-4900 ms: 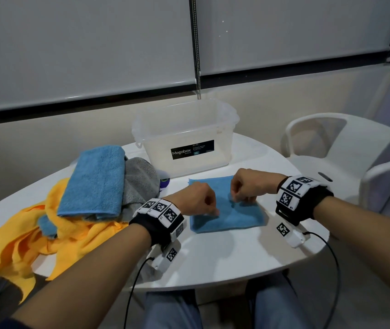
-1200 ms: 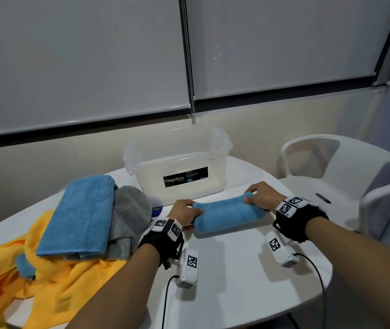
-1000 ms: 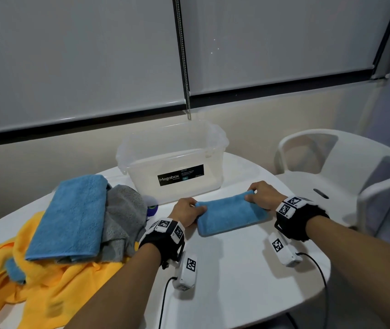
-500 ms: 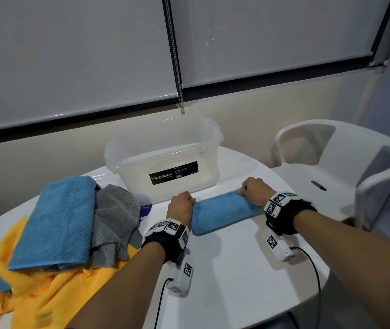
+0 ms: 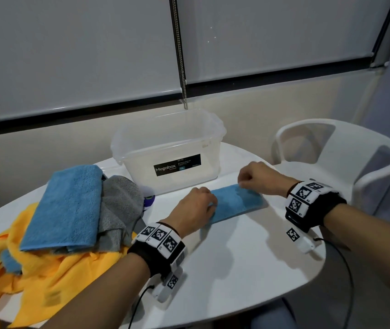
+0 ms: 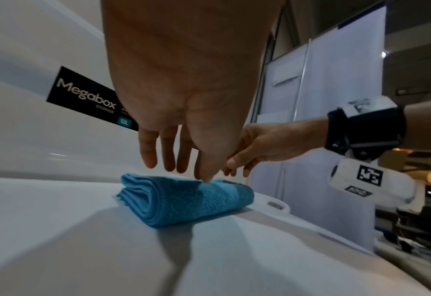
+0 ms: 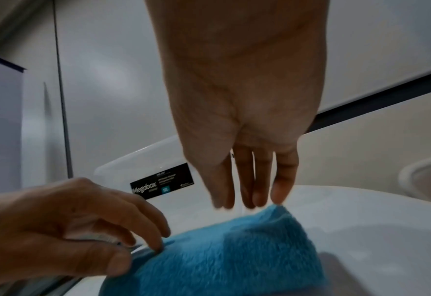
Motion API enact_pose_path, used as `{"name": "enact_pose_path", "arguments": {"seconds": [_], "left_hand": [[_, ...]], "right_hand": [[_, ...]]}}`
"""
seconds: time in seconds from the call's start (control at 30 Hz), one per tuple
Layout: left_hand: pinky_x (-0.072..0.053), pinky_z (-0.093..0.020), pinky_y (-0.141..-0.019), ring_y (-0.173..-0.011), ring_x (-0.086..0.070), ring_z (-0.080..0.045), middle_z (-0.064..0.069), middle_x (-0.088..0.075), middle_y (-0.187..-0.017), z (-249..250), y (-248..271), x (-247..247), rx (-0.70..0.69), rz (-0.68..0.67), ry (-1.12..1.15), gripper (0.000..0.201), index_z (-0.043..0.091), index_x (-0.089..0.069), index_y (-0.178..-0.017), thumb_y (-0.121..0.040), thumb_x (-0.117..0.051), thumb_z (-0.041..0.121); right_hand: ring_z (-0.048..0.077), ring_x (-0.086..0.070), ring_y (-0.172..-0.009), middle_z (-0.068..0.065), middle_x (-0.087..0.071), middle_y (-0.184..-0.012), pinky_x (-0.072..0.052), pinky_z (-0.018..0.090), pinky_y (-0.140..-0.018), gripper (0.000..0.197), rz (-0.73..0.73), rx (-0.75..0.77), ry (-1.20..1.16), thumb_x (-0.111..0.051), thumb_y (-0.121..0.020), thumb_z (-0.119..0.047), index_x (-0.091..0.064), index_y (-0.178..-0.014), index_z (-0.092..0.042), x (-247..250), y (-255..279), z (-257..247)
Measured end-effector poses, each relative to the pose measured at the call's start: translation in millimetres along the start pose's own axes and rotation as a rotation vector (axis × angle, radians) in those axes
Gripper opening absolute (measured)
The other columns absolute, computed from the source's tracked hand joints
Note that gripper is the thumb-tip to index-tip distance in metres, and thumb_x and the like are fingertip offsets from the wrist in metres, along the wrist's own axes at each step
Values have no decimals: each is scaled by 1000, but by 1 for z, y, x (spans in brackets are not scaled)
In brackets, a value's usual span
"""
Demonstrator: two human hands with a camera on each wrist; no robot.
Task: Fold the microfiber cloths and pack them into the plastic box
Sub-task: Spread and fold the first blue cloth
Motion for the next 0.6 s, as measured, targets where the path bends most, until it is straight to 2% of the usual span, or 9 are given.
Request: {"name": "enact_pose_path", "arguments": {"seconds": [0.07,0.13,0.2,0.23,0.27,0.33,0.4,0.53,0.6], "left_hand": [[-53,-43,-78,-93,-59,-28,-6,-60,-100,4,5,-14,-46,-94,-56,14,11,-66,-94,-92,-58,21],[-54,-45,-78,-92,-59,-30,-7,-58,-102,-2,6,-27,-36,-127,-86,13,9,-62,-100,-91,-59,18],[-53,-44,-80,-96,-59,-30,-9,-57,-107,-8,3,-34,-21,-118,-113,20,8,-61,-111,-93,-53,11],[-53,-43,-81,-98,-59,-30,-9,-57,-109,-12,1,-36,-10,-112,-115,24,8,-60,-114,-93,-50,7],[-52,-42,-82,-99,-59,-30,-10,-57,-110,-15,-2,-37,-3,-104,-109,27,8,-60,-116,-93,-49,5],[-52,-41,-83,-100,-60,-30,-9,-57,-109,-20,-9,-37,2,-87,-100,28,9,-61,-116,-91,-50,3],[-52,-41,-83,-100,-60,-30,-9,-58,-107,-23,-17,-38,6,-77,-99,28,9,-62,-114,-89,-51,3],[-51,-39,-82,-100,-59,-29,-10,-58,-106,-22,-32,-41,26,-83,-104,24,8,-62,-108,-88,-52,2],[-51,-39,-79,-98,-60,-31,-8,-57,-103,-22,-38,-45,38,-81,-100,19,10,-60,-103,-87,-52,3]], "right_hand": [[14,-61,-81,-6,-68,-85,-48,25,-71,12,-203,12,94,-69,-83,-23,-75,-91,-18,-19,12,-5],[19,-53,-77,-1,-61,-79,-42,28,-65,7,-283,30,226,-67,-82,-21,-68,-85,-15,-32,20,-6],[23,-47,-76,2,-51,-73,-32,25,-57,9,-275,32,286,-62,-81,-13,-55,-75,-12,-37,23,-6],[24,-47,-79,3,-52,-75,-31,25,-56,10,-269,21,295,-60,-82,-9,-54,-74,-12,-38,22,-5],[25,-49,-84,6,-56,-83,-34,26,-59,6,-262,9,310,-57,-83,-7,-57,-79,-11,-37,21,-5],[27,-51,-92,11,-60,-102,-38,30,-72,19,-258,-7,330,-52,-85,-4,-66,-95,-10,-37,17,0],[25,-47,-91,13,-59,-111,-35,30,-77,26,-249,-17,349,-48,-86,-1,-67,-103,-10,-38,11,5],[22,-42,-89,14,-52,-109,-32,25,-68,21,-247,-59,388,-48,-91,-1,-64,-100,-11,-36,3,7],[24,-46,-87,11,-54,-104,-32,25,-64,14,-237,-104,369,-50,-90,-4,-62,-91,-10,-34,-2,12]]}}
Point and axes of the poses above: each hand's wrist, its own y-axis away from the middle knuckle, its own x-axis out of the back of the hand, z = x × y, the point moved 5 cm from there along -y, towards the middle knuckle
